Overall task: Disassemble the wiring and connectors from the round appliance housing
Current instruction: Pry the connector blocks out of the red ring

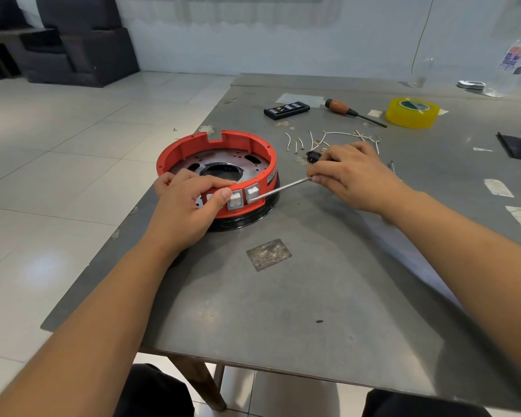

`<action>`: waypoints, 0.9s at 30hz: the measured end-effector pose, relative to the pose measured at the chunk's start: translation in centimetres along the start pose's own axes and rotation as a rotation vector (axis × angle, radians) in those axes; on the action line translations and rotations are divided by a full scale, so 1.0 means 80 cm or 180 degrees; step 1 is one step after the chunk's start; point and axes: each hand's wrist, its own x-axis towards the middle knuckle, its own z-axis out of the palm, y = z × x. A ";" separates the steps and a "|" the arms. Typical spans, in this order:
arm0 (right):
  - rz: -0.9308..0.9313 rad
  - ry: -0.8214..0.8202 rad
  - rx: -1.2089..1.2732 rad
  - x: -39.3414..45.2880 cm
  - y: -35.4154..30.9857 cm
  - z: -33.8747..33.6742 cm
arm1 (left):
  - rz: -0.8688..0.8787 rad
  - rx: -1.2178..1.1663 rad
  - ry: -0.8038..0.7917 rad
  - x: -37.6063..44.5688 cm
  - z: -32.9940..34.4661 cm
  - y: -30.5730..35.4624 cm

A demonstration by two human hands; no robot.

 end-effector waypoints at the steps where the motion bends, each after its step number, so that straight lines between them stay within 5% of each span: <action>1: 0.0013 0.0001 -0.0018 -0.005 -0.002 -0.003 | -0.0005 0.0006 0.0002 0.000 0.000 0.000; 11: 0.0341 -0.0160 -0.0043 -0.048 -0.023 -0.002 | 0.0057 0.0035 0.0012 -0.002 0.000 0.003; 27: 0.0058 -0.0198 0.0015 0.000 -0.054 0.011 | 0.0097 -0.0008 0.0049 -0.005 -0.002 0.009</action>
